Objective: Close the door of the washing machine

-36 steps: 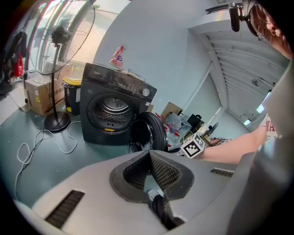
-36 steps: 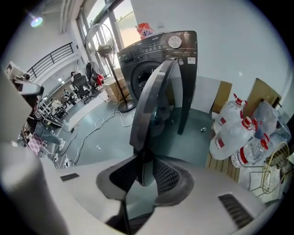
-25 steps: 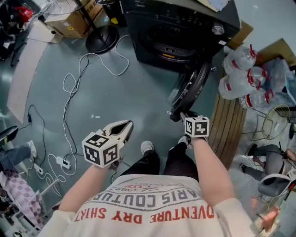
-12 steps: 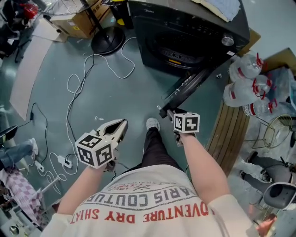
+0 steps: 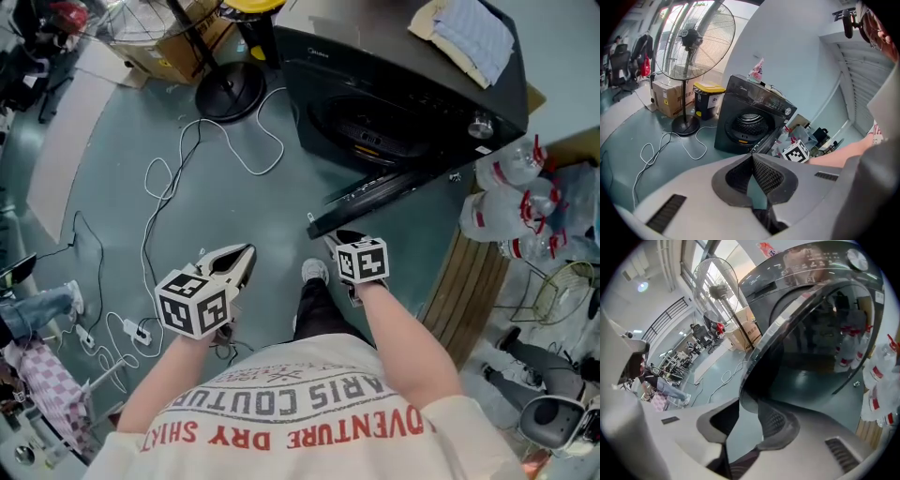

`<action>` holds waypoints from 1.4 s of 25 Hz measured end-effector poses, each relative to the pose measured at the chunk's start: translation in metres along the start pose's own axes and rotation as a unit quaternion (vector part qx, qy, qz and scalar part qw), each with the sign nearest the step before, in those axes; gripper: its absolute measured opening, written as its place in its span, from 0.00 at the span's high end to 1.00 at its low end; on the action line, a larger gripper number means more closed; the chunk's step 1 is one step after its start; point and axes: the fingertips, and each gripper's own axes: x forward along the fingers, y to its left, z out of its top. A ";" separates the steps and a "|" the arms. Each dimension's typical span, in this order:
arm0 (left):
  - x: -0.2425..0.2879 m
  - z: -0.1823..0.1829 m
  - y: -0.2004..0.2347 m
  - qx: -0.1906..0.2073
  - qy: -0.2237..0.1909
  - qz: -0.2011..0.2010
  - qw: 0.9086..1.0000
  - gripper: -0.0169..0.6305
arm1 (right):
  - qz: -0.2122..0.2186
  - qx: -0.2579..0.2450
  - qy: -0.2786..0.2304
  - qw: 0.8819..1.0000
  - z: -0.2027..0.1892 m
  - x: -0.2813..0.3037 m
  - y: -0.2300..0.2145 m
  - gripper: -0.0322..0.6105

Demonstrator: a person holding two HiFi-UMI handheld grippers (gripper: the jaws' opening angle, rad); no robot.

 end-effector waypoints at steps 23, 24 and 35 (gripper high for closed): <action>0.066 0.099 0.043 0.013 -0.006 -0.023 1.000 0.93 | -0.042 0.015 -0.045 0.998 0.138 0.018 -0.070 0.91; 0.069 0.103 0.045 0.015 -0.004 -0.026 1.000 0.93 | -0.046 0.022 -0.050 0.997 0.144 0.019 -0.072 0.91; 0.086 0.155 0.091 0.056 0.032 -0.061 0.996 0.93 | -0.101 0.100 -0.104 0.984 0.204 0.032 -0.100 0.91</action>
